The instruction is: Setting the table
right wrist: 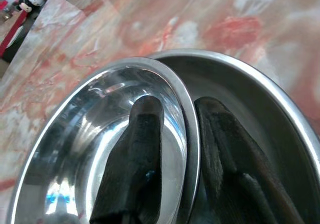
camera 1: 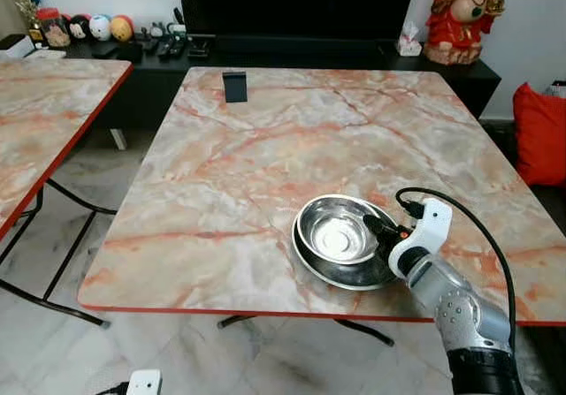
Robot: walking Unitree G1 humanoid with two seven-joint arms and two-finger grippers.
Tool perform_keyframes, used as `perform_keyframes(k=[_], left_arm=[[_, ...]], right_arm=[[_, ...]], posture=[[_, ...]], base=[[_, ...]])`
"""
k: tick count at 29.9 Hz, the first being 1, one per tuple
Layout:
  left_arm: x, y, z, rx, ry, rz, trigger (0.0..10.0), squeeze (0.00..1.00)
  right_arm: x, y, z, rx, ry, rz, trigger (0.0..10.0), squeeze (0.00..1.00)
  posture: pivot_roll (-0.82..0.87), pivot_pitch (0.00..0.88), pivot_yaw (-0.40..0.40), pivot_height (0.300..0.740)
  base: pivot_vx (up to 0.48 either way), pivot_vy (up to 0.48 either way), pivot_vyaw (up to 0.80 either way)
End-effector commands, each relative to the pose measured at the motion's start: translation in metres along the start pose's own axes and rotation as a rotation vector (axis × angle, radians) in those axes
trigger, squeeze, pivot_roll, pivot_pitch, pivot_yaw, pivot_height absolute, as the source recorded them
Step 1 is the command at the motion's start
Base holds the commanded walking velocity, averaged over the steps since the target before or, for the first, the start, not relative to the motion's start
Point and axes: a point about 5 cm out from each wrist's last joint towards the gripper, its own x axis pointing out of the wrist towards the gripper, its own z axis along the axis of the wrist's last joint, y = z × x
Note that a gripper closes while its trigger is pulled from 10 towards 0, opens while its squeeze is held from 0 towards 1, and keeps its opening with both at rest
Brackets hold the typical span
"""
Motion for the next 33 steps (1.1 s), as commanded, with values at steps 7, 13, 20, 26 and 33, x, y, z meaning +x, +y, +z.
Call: perform_keyframes(k=[7, 13, 20, 26, 33], left_arm=[[0.001, -0.002, -0.002, -0.005, 0.024, -0.002, 10.0, 0.00], [0.001, -0.004, -0.002, -0.003, 0.022, -0.007, 10.0, 0.00], [0.005, -0.016, 0.009, 0.000, 0.000, -0.021, 10.0, 0.00], [0.008, -0.024, 0.014, 0.001, -0.010, -0.030, 10.0, 0.00], [0.007, -0.020, 0.013, 0.000, -0.012, -0.029, 10.0, 0.00]], right_arm=[[-0.003, 0.007, 0.012, -0.067, -0.010, 0.007, 10.0, 0.00], [-0.006, 0.006, 0.010, -0.081, 0.007, 0.000, 10.0, 0.00], [-0.010, 0.006, 0.005, -0.132, 0.053, -0.019, 10.0, 0.00], [-0.013, 0.001, 0.004, -0.145, 0.066, -0.042, 10.0, 0.00], [-0.014, -0.004, 0.005, -0.190, 0.063, -0.083, 10.0, 0.00]], posture=[[-0.03, 0.000, -0.039, 0.736], [-0.03, 0.000, -0.037, 0.736], [-0.03, 0.000, -0.036, 0.736], [-0.04, 0.000, -0.035, 0.736], [-0.04, 0.000, -0.034, 0.736]], base=[[0.000, 0.000, 0.00], [0.000, 0.000, 0.00], [0.000, 0.000, 0.00], [0.000, 0.000, 0.00], [0.000, 0.000, 0.00]])
